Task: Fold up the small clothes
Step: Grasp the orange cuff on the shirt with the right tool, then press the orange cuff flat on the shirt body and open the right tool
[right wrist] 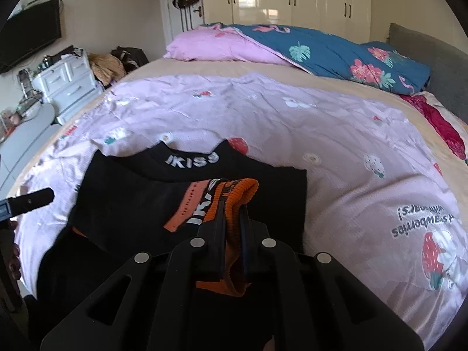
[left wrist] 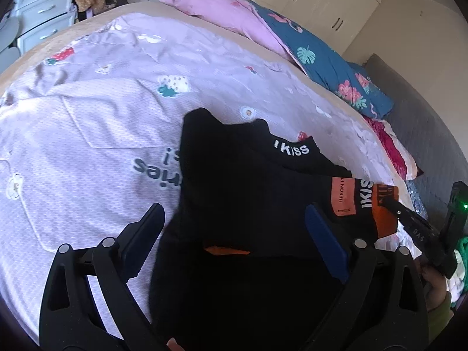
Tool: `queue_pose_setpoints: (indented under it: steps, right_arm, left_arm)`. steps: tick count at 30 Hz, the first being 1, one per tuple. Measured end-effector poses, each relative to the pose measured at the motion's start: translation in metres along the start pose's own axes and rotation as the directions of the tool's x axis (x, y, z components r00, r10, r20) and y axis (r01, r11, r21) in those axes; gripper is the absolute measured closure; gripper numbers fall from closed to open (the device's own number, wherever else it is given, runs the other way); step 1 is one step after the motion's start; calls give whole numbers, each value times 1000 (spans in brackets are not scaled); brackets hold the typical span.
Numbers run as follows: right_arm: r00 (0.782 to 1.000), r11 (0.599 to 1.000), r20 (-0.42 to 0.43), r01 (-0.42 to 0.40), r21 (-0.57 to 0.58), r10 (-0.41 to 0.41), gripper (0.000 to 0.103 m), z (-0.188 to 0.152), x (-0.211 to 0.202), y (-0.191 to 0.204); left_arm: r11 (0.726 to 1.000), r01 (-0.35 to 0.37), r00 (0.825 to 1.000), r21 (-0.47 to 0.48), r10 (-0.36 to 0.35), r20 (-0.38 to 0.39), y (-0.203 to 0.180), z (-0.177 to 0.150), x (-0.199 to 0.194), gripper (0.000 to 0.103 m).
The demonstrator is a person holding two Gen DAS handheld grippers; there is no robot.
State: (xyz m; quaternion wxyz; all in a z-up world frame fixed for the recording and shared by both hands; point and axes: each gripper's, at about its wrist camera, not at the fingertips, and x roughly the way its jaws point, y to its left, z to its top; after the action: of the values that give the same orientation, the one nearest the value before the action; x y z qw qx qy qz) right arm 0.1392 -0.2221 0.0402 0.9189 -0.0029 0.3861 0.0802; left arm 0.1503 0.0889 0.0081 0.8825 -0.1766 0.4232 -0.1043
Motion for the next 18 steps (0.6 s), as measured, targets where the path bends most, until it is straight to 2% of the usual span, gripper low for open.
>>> queue_pose_setpoints:
  steps: [18]
  right_arm:
    - [999, 999, -39, 32, 28, -31, 91, -8, 16, -11]
  left_arm:
    - [993, 6, 996, 119, 5, -94, -36, 5, 50, 13]
